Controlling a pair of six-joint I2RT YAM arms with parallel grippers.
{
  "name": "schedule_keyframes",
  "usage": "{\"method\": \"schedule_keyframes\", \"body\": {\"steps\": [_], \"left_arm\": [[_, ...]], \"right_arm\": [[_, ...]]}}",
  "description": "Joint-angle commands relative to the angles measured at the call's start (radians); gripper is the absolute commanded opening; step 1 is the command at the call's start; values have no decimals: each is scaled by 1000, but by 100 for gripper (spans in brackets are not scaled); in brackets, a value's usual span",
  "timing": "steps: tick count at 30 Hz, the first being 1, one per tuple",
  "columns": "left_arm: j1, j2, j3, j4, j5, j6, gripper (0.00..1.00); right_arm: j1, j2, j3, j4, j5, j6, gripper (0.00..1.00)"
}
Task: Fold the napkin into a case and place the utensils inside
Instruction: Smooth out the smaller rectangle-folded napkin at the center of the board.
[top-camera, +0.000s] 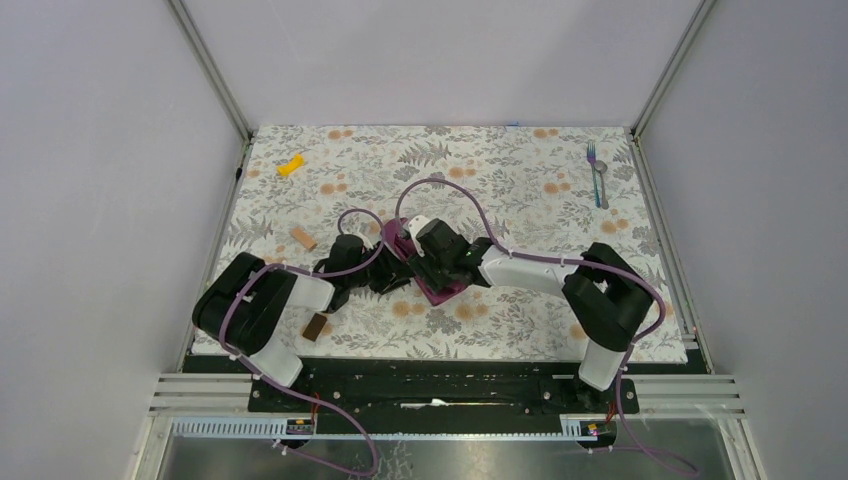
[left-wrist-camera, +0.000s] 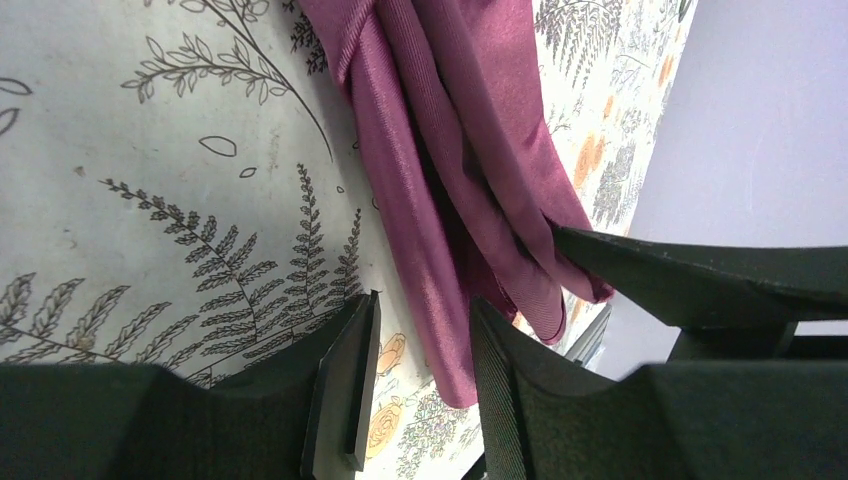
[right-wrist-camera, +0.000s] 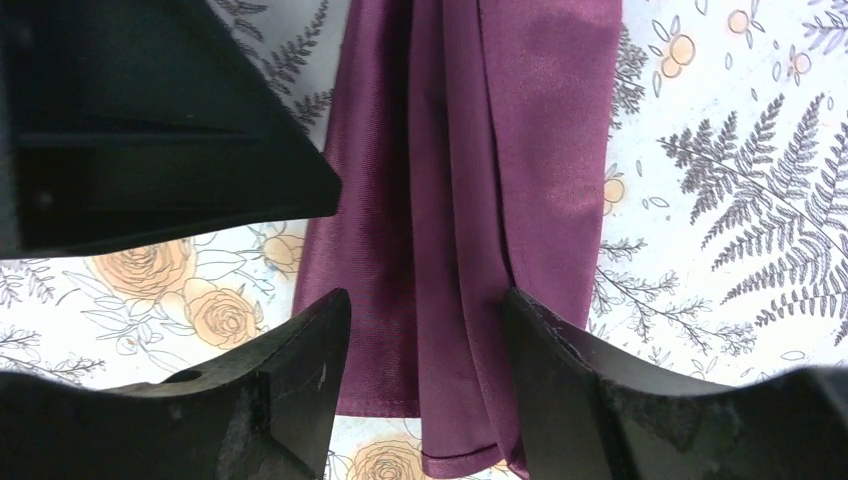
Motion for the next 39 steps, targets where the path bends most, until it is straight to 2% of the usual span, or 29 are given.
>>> {"method": "schedule_keyframes", "body": {"steps": [1, 4, 7, 10, 14, 23, 34, 39], "left_arm": [[-2, 30, -27, 12, -6, -25, 44], [-2, 17, -23, -19, -24, -3, 44], [-2, 9, -21, -35, -31, 8, 43], [-2, 15, -14, -44, -28, 15, 43], [-2, 14, -12, -48, -22, 17, 43], [-1, 16, -11, -60, -19, 29, 43], [-1, 43, 5, -53, -3, 26, 43], [-1, 52, 2, -43, 1, 24, 40]], "right_arm": [[27, -65, -9, 48, 11, -31, 65], [27, -134, -2, 38, -56, 10, 65], [25, -185, -4, 29, -8, 40, 71], [18, -170, -2, 10, 74, 8, 78], [14, -123, 11, -13, 80, -28, 81], [14, -61, -7, -13, 60, -103, 82], [27, 10, 14, -41, 116, -155, 80], [44, 40, 39, -51, 147, -153, 78]]}}
